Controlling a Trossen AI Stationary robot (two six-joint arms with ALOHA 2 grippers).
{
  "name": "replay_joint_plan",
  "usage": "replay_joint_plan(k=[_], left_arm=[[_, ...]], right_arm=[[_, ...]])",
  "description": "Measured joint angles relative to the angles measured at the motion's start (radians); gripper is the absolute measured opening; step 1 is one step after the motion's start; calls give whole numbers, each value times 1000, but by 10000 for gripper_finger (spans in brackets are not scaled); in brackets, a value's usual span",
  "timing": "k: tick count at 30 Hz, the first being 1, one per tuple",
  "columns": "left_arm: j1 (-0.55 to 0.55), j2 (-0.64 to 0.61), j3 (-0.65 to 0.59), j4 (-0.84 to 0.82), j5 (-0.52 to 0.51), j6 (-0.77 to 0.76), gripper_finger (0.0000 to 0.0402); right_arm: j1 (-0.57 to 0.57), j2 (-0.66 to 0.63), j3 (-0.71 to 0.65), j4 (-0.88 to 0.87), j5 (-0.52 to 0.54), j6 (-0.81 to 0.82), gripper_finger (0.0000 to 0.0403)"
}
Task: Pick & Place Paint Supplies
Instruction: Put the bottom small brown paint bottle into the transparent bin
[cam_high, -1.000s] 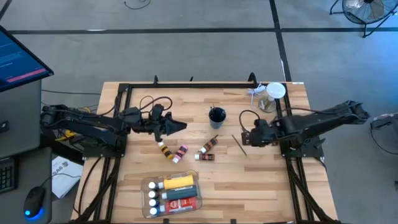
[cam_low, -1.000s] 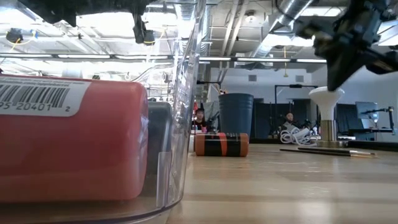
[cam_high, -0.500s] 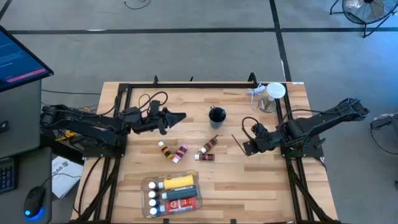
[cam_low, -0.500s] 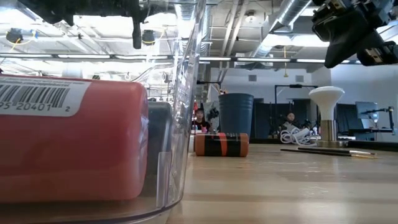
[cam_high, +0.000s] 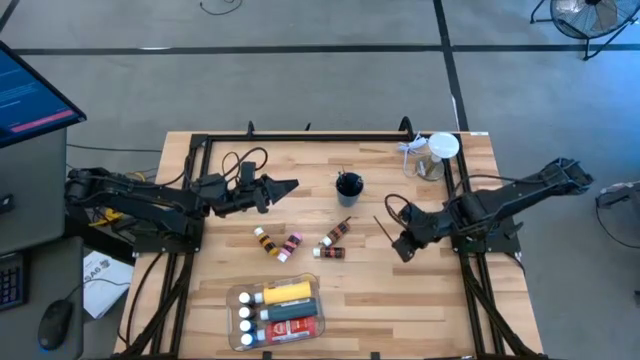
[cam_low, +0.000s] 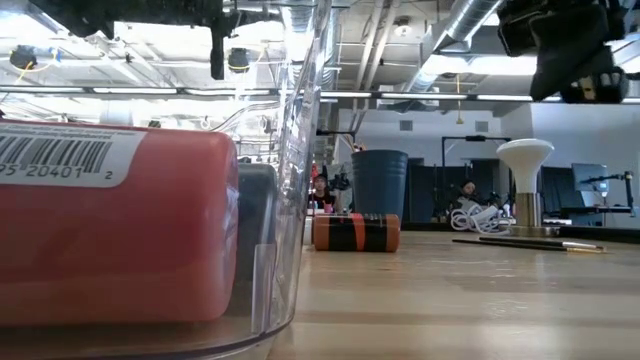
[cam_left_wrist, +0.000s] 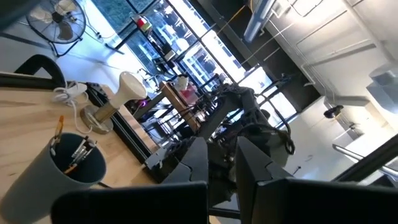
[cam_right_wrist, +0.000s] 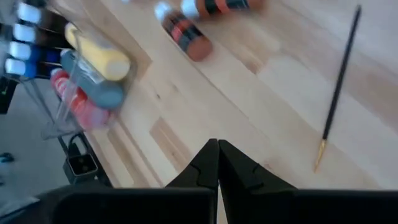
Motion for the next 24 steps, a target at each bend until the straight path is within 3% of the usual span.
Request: replay_joint_plan(k=[6, 10, 16, 24], left_arm=[[0, 0, 0, 1, 0, -2, 2], [-10, 0, 0, 2, 1, -4, 2], [-20, 0, 0, 2, 3, -13, 2], [-48, 0, 0, 6, 4, -30, 2]], right_arm=[[-81, 8, 0, 163, 0, -34, 0], [-167, 18, 0, 429, -29, -146, 0], [-241, 47, 0, 815, -171, -300, 0], [-271, 158, 0, 1308, -220, -205, 0]])
